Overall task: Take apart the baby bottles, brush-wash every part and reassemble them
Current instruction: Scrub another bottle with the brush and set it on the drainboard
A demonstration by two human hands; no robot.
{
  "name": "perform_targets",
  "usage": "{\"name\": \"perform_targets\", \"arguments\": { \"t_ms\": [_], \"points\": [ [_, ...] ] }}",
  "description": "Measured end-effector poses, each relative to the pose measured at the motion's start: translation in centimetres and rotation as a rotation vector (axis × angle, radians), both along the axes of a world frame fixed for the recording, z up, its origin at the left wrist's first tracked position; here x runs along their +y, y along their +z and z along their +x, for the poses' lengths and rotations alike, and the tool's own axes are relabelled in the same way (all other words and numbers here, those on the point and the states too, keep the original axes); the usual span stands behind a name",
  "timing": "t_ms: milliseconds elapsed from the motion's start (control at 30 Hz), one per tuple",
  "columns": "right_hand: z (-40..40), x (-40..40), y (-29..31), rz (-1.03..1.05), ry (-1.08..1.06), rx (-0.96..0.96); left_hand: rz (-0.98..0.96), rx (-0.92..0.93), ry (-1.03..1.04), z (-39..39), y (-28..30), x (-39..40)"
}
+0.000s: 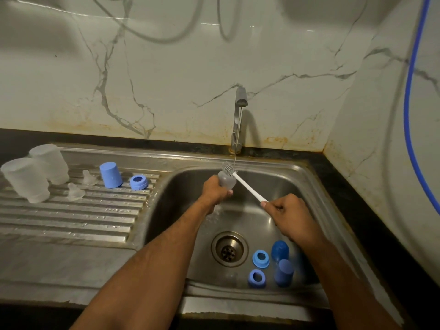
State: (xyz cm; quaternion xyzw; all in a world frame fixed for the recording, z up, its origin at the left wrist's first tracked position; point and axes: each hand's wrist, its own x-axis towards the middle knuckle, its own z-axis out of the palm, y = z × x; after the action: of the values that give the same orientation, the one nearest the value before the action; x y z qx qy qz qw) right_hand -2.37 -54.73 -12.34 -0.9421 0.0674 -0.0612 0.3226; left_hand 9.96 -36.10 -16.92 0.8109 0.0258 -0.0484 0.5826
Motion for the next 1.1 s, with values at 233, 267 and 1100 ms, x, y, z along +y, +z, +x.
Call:
{"name": "perform_targets", "arguments": {
  "t_ms": [233,267,1100],
  "points": [
    [-1.1,-1.5,1.0,0.061,-0.008,0.083,0.043,0.005,-0.029,0.3,-0.7,0.4],
    [-0.9,-1.8,0.9,0.097,-0.026,0.104,0.045,0.008,-0.034,0.3,-1.0,0.5],
    [1.6,-3.7,-0.7,0.022,-0.194,-0.068,0.076,-0.192,0.099,1.1,-0.6,-2.0]
  ]
}}
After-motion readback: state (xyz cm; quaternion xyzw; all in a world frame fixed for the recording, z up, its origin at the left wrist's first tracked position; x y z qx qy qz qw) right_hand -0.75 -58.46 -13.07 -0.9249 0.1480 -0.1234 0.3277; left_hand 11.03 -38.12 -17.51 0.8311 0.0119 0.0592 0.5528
